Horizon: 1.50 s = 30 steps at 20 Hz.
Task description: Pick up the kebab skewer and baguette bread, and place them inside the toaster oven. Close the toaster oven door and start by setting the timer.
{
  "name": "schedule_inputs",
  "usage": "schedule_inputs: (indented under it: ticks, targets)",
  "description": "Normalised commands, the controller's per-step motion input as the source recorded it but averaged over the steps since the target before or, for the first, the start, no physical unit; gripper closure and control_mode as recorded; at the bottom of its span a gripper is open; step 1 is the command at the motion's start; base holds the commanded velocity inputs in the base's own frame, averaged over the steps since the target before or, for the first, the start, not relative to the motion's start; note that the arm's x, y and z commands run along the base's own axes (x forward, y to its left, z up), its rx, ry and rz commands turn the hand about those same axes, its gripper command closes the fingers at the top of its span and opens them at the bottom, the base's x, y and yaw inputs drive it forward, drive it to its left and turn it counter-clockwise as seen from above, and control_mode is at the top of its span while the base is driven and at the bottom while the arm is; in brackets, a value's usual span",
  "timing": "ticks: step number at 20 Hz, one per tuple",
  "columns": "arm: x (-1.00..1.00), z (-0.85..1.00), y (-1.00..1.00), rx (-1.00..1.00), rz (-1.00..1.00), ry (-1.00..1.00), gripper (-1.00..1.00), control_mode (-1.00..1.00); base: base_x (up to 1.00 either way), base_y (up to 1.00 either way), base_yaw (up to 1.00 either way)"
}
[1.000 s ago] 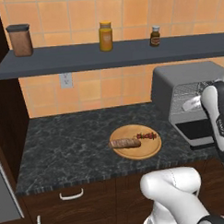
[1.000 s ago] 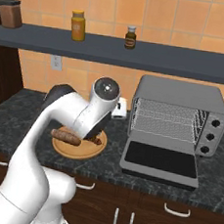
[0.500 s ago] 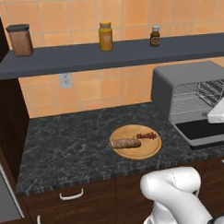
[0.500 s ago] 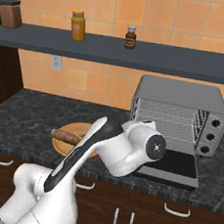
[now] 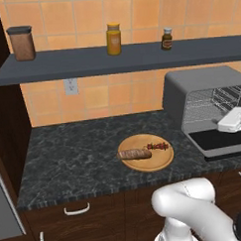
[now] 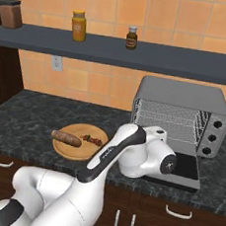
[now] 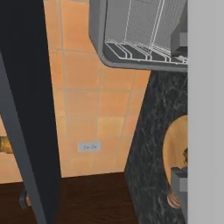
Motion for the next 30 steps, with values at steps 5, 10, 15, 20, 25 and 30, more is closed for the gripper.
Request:
schedule_inputs:
  ticks: [5,10,15,20,25,30]
  targets:
    - [0.47,-0.27,-0.39,0.02,0.00,0.00,-1.00,-1.00,0.00,0.00,0.00]
    - [0.45,-0.26,-0.52,0.00,0.00,0.00,-1.00,-1.00,0.00,0.00,0.00]
    - [0.47,-0.34,-0.27,0.00,0.00,0.00,-1.00,-1.00,0.00,0.00,0.00]
    - [0.55,-0.34,-0.10,0.00,0.00,0.00,-1.00,-1.00,0.00,0.00,0.00]
    - [0.54,-0.30,-0.09,0.02,0.00,0.00,-1.00,-1.00,0.00,0.00,0.00]
    - [0.36,-0.34,-0.16,0.04,0.00,0.00,-1.00,-1.00,0.00,0.00,0.00]
